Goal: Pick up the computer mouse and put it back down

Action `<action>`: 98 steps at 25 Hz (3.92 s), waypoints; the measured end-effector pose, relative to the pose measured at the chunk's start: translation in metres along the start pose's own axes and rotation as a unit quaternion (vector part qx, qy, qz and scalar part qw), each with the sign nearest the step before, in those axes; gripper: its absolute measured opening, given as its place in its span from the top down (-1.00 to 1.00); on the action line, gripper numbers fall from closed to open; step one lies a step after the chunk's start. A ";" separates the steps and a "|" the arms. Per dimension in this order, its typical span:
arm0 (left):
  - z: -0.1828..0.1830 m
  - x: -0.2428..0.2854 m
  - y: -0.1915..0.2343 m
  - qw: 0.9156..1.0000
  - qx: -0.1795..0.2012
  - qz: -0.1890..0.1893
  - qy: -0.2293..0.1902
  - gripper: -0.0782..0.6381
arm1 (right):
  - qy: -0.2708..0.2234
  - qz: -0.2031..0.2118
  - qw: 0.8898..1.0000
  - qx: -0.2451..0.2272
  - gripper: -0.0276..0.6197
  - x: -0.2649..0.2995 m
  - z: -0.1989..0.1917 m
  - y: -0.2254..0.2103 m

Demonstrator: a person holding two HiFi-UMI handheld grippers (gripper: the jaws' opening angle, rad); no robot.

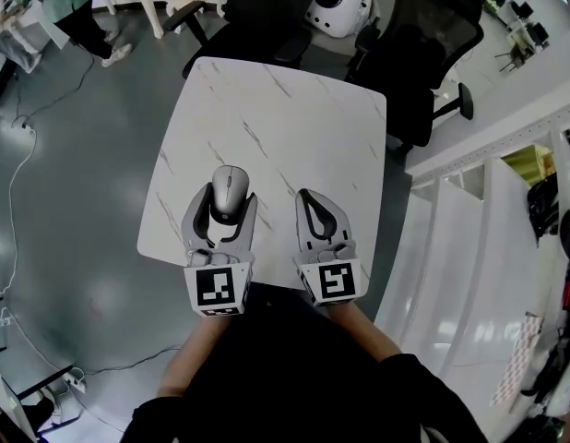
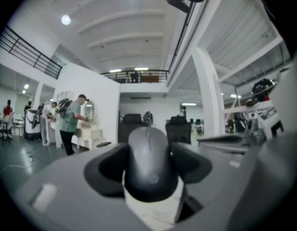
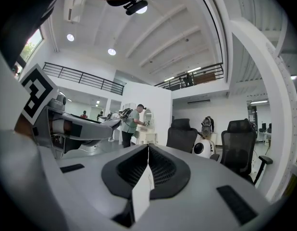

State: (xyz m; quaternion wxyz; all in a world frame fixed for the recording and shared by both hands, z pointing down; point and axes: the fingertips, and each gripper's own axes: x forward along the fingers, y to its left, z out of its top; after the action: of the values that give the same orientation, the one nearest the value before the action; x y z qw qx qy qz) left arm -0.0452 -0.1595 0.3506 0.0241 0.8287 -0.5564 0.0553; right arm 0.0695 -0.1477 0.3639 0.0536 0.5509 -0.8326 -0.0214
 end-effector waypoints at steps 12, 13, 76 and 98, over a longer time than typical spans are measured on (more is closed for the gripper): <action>-0.023 0.011 0.005 0.999 -0.005 -0.009 0.031 -0.05 | 0.015 -0.005 1.000 0.007 0.85 0.007 -0.010 0.000; -0.029 0.013 0.005 0.999 -0.006 -0.010 0.039 -0.05 | 0.017 -0.006 1.000 0.009 0.86 0.007 -0.012 0.001; -0.222 0.006 -0.009 0.972 -0.001 -0.037 0.231 -0.29 | 0.157 0.065 0.985 0.016 0.85 -0.007 -0.125 0.055; 0.029 0.001 -0.018 0.997 0.039 -0.056 -0.022 0.76 | -0.013 -0.033 0.999 -0.004 0.86 -0.008 0.027 -0.022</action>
State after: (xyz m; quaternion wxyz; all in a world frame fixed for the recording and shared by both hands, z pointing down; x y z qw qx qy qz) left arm -0.0258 -0.1566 0.3224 -0.0180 0.8598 -0.5072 0.0571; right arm 0.0901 -0.1494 0.3344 0.0444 0.5777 -0.8144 -0.0333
